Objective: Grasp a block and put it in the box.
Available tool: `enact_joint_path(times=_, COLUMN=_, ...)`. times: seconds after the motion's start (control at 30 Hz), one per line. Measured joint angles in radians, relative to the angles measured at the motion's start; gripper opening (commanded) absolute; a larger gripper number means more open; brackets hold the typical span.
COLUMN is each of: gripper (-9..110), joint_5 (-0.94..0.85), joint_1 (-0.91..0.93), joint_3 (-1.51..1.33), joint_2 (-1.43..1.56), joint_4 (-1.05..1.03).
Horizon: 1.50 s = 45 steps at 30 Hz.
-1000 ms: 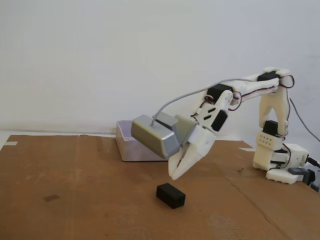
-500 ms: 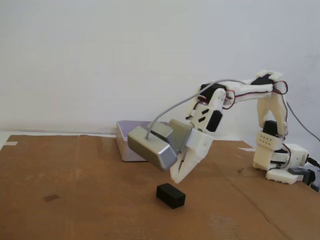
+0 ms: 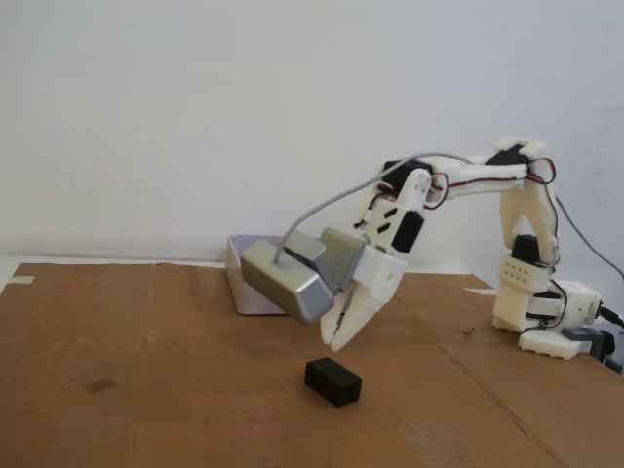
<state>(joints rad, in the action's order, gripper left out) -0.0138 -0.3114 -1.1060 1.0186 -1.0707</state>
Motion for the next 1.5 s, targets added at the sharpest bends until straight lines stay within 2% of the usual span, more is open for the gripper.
enact_joint_path(times=0.2, gripper=32, joint_5=0.0, joint_1=0.0, joint_3=0.0, joint_2=0.0, joint_4=0.0)
enact_joint_path(times=0.4, gripper=40, joint_5=0.0, joint_1=0.0, joint_3=0.0, joint_2=0.0, joint_4=0.0)
enact_joint_path(times=1.33, gripper=41, joint_5=0.054, joint_1=-0.097, joint_3=0.0, joint_2=0.0, joint_4=0.0)
enact_joint_path(times=1.5, gripper=51, joint_5=0.061, joint_1=-0.094, joint_3=0.0, joint_2=0.0, joint_4=0.0)
